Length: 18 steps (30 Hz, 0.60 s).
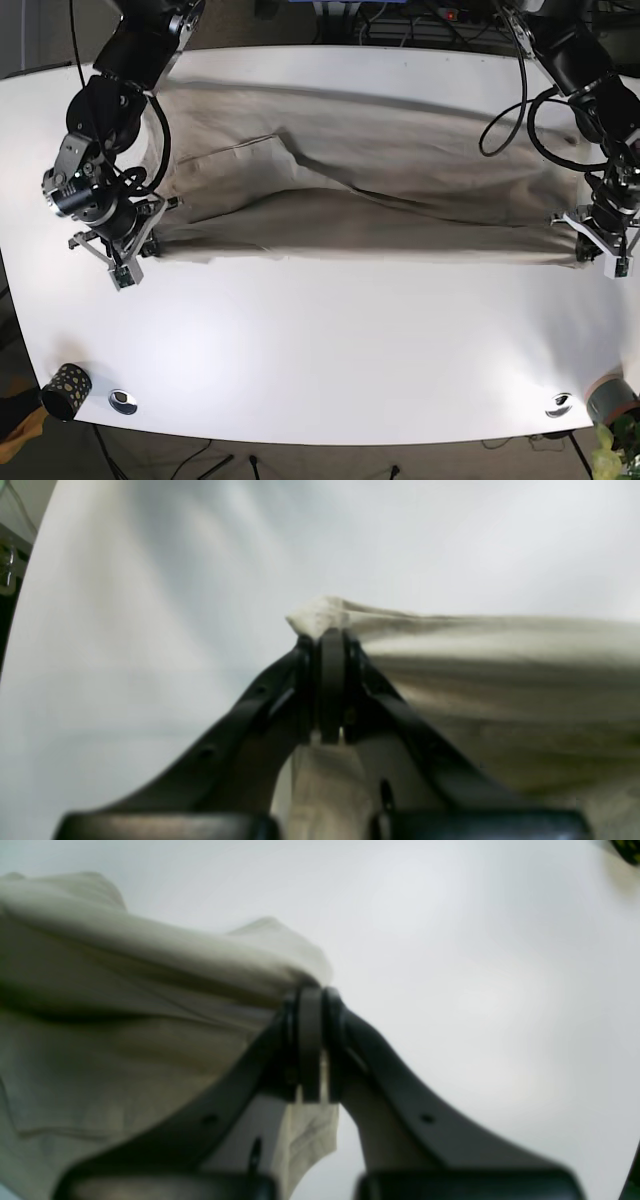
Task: Fold the T-shirt properly
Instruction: 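Lift and fold the grasped edge over the shirt with both grippers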
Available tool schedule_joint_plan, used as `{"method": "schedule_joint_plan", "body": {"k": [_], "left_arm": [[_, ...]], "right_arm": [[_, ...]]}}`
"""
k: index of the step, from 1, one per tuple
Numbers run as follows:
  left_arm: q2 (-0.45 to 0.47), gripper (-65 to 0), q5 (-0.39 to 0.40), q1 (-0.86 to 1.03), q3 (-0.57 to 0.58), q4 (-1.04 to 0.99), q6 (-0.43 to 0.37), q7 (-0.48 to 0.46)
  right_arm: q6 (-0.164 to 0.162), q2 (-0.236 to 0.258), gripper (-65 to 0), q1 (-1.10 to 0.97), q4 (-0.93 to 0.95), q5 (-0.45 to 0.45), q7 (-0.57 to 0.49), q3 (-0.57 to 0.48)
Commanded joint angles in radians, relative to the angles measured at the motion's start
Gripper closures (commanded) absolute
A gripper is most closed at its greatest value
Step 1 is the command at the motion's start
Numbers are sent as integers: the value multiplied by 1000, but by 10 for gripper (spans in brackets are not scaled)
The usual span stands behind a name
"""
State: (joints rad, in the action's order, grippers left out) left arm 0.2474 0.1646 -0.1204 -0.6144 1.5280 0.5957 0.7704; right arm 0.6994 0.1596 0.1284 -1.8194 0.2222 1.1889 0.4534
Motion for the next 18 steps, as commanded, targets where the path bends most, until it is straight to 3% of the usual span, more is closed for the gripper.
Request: {"method": "schedule_joint_plan", "body": {"k": [1, 12, 18], "left_arm": [[20, 0, 6, 14, -6, 30, -4, -16], [22, 0, 3, 107, -8, 36, -4, -18], [40, 0, 3, 163, -8, 39, -4, -18]], "right_arm": [[-1, 10, 0, -23, -66, 9, -14, 3], [-1, -9, 0, -264, -105, 164, -14, 45], [-1, -12, 0, -335, -99, 182, -20, 46]]}}
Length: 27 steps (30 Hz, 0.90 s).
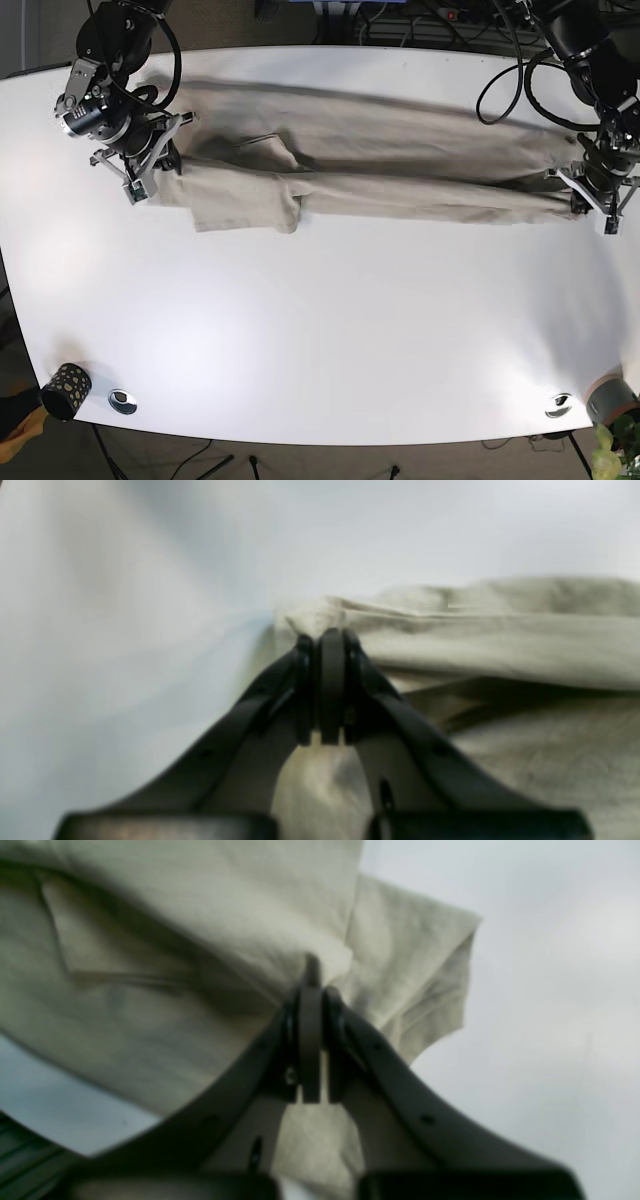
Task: Fold the T-shirt properly
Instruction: 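Lift and fold the grasped edge over the shirt with both grippers, then regrasp the folded edge and fold it over again with both grippers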
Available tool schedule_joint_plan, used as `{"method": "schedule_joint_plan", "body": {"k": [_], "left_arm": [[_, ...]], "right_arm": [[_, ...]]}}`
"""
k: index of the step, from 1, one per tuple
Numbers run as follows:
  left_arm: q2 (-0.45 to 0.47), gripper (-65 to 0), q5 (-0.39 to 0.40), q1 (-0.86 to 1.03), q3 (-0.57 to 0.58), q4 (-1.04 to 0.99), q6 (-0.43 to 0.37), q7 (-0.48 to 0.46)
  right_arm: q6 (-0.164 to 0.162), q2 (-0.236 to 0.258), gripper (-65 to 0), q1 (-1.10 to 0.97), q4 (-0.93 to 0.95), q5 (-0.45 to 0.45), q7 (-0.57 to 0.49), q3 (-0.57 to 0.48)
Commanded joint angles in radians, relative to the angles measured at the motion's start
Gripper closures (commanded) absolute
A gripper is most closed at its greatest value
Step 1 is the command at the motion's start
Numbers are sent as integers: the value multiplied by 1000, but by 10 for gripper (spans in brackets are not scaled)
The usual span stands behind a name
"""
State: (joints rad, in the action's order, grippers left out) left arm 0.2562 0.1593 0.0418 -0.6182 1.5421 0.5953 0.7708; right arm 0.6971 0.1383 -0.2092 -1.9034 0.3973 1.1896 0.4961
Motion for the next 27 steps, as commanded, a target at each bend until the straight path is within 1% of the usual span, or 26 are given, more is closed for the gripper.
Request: {"method": "schedule_joint_plan", "body": {"k": [1, 8, 12, 13, 14, 15, 17, 19, 20, 21, 23, 27], "left_arm": [[39, 0, 9, 13, -4, 24, -4, -18], [51, 0, 6, 53, -4, 14, -4, -18], [71, -6, 6, 51, 4, -22, -4, -18], [71, -28, 6, 50, 5, -30, -4, -17], [73, -69, 6, 50, 13, -32, -4, -17], [73, -101, 6, 50, 17, -32, -4, -17], [73, -210, 6, 48, 22, -16, -5, -17], [73, -283, 6, 48, 24, 5, -5, -17], [73, -338, 6, 48, 24, 24, -7, -17], [71, -379, 6, 48, 24, 44, -7, -17], [68, -399, 6, 48, 24, 67, -7, -17], [67, -397, 9, 48, 24, 113, -7, -17]], "right_arm": [[1, 10, 0, -3, -14, 5, -21, 3], [1, 16, 0, -14, 52, 2, -23, 5], [1, 17, -8, -22, 51, 2, -23, 49], [1, 17, -41, -22, 45, 5, -21, 55], [1, 17, -108, -23, 31, 5, -21, 62], [1, 17, -152, -23, 20, 5, -21, 65], [1, 17, -315, -20, -11, 12, -21, 66], [1, 17, -417, -17, -28, 13, -21, 65], [1, 14, -485, -11, -34, 13, -21, 63], [1, 14, -522, 9, -34, 13, -18, 60], [1, 11, -536, 41, -29, 9, -15, 59], [1, 10, -536, 124, 63, 7, -15, 46]]}}
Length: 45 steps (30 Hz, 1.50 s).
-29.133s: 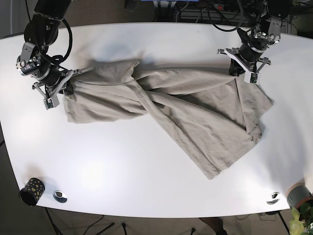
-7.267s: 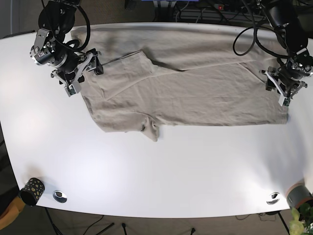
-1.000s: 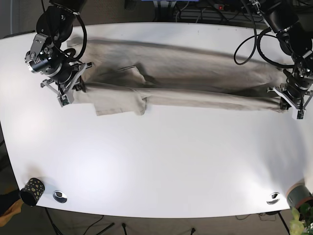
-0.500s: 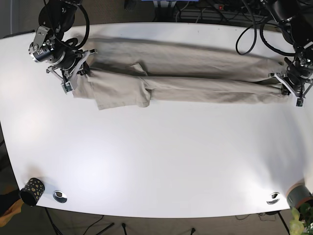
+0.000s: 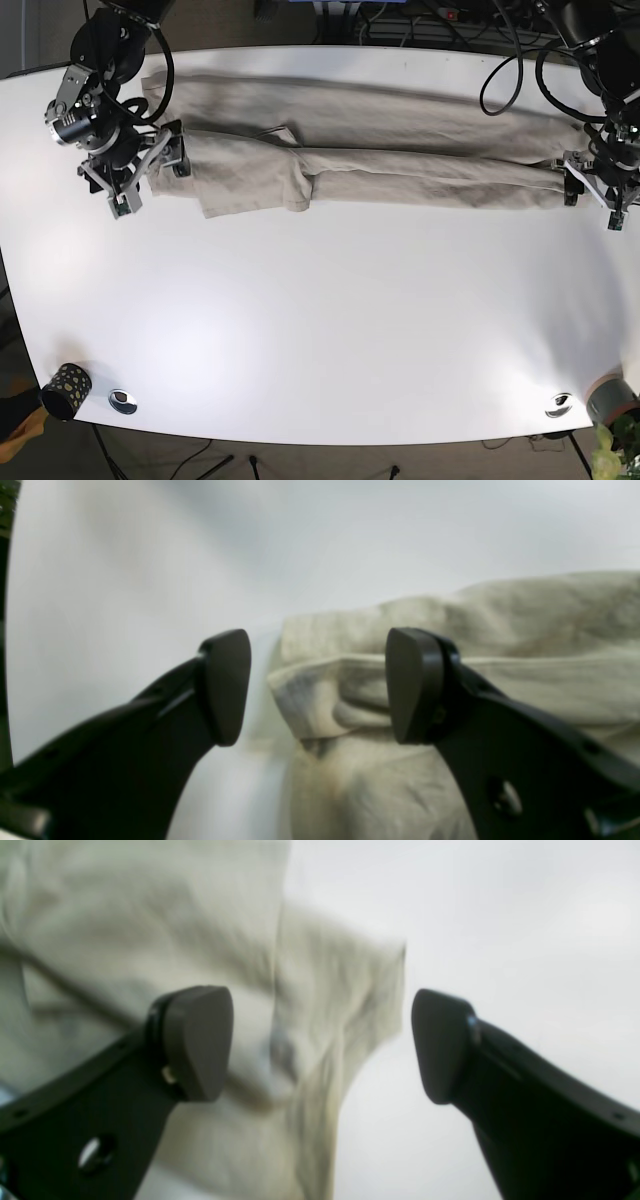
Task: Fold the T-shirt properly
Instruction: 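Regrasp the folded edge and fold it over again with both grippers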
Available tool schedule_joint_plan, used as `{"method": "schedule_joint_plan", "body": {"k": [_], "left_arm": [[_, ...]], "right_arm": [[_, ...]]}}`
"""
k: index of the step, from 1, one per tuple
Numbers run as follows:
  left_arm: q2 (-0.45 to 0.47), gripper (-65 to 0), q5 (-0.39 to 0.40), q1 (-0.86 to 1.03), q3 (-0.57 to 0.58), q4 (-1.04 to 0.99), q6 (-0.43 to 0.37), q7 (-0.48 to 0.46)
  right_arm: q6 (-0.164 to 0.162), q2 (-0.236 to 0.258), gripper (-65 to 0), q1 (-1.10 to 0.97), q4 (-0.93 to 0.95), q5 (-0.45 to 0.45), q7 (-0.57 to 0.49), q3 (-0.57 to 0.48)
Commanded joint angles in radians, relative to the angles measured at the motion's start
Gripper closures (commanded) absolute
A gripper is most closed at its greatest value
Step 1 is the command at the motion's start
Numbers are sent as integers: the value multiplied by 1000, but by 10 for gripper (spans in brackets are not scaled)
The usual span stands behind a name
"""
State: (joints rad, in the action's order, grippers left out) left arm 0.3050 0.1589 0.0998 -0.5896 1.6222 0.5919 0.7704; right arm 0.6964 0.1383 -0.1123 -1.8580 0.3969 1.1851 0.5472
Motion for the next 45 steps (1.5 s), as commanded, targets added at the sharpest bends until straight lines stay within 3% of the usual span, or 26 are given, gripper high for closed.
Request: {"method": "schedule_joint_plan", "body": {"k": [1, 12, 18, 21, 23, 28, 32, 40, 45], "left_arm": [[16, -397, 11, -10, -5, 40, -3, -16], [24, -397, 3, -16, 92, -63, -5, -16], [20, -397, -109, -21, 90, -141, -3, -16], [18, -397, -121, -16, 89, -141, -2, -18], [18, -397, -121, -16, 87, -141, -2, -18], [18, -397, -123, -16, 86, -141, -2, -18], [18, -397, -123, -16, 89, -145, -2, -18], [18, -397, -126, -16, 90, -148, -2, -18], [21, -397, -126, -16, 90, -148, -2, -19]], "right_arm": [[2, 14, -536, 49, 45, 4, -11, -19], [2, 11, -476, 245, 349, 6, -11, -114], [2, 10, -468, 299, 450, 6, -11, -181], [2, 10, -420, 319, 513, 10, -17, -186], [2, 10, -349, 325, 535, 14, -17, -186], [2, -13, -154, 322, 496, 18, -18, -183], [2, -16, -52, 299, 390, 44, -11, -183], [2, -10, -6, 178, 156, 142, 37, -178], [2, -16, 0, 70, 53, 150, 65, -97]]}}
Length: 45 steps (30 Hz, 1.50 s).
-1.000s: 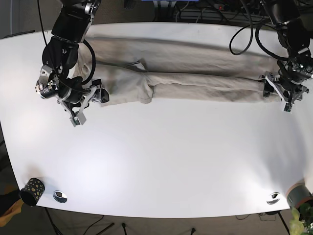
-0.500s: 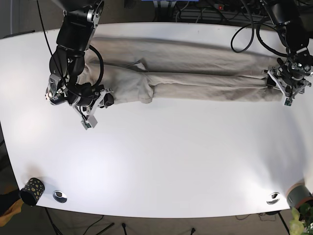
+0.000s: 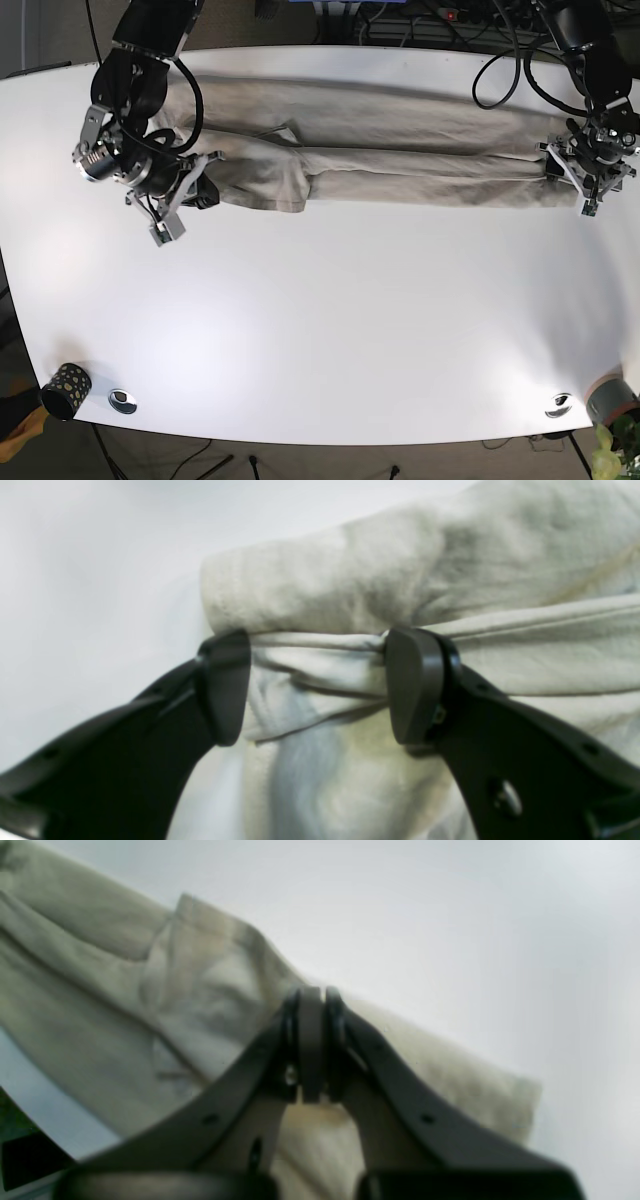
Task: Fold the T-shirt properly
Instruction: 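Regrasp the folded edge and fold it over again with both grippers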
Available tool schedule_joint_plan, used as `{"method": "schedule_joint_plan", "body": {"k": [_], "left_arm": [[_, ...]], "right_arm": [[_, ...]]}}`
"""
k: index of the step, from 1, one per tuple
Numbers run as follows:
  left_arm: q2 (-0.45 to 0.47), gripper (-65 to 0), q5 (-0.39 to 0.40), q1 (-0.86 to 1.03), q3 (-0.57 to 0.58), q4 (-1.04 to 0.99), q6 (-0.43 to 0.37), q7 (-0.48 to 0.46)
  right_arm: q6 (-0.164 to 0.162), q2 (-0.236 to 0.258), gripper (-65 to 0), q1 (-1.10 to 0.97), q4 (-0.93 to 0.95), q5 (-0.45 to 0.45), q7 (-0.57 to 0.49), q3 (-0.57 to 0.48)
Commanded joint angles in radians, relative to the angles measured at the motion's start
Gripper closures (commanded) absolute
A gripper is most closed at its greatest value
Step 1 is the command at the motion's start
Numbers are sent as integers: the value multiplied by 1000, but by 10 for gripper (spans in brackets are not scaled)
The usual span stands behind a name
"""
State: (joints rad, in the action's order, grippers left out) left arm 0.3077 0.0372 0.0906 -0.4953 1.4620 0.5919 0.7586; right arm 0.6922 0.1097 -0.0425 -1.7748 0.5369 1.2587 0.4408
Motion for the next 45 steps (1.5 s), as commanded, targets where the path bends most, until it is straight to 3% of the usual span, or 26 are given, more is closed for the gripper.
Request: {"method": "schedule_joint_plan", "body": {"k": [1, 9, 14, 16, 19, 22, 25, 28, 32, 36, 42, 45], "left_arm": [[20, -397, -4, -7, -4, 12, -2, -7], [21, -397, -6, -7, -6, 10, -2, -7], [21, -397, -6, -7, -4, 10, -2, -7], [21, -397, -6, -7, -4, 10, -2, -7], [21, -397, -1, -7, -4, 10, -2, -7], [17, -397, -1, -10, -4, 13, -2, -7], [14, -397, -1, -10, -4, 18, -2, -7], [14, -397, -1, -12, -4, 18, -2, -7], [14, -397, 0, -9, -9, 18, 0, -7], [14, -397, 0, -7, -16, 16, 0, -7], [14, -403, 0, -13, -82, -24, 0, -7], [14, -411, 2, -24, -84, -63, 0, -7]], "right_arm": [[6, 12, 0, -17, -35, 10, -9, 11], [6, 17, 0, -116, -35, 10, -17, 16], [6, 11, -6, -168, -33, -39, -103, 56], [6, 11, -76, -172, -33, -71, -130, 72], [6, 11, -249, -179, -46, -71, -139, 105], [6, 11, -385, -195, -92, 15, -110, 125], [6, 11, -461, -222, -116, 125, -83, 100], [6, 11, -450, -225, -81, 183, -83, 42], [6, 11, -412, -219, -7, 173, -87, -27], [6, 17, -395, -176, 62, 94, -133, -43], [6, 17, -400, -50, 184, -96, -162, -43], [6, 18, -398, 6, 252, -139, -192, -43]]}}
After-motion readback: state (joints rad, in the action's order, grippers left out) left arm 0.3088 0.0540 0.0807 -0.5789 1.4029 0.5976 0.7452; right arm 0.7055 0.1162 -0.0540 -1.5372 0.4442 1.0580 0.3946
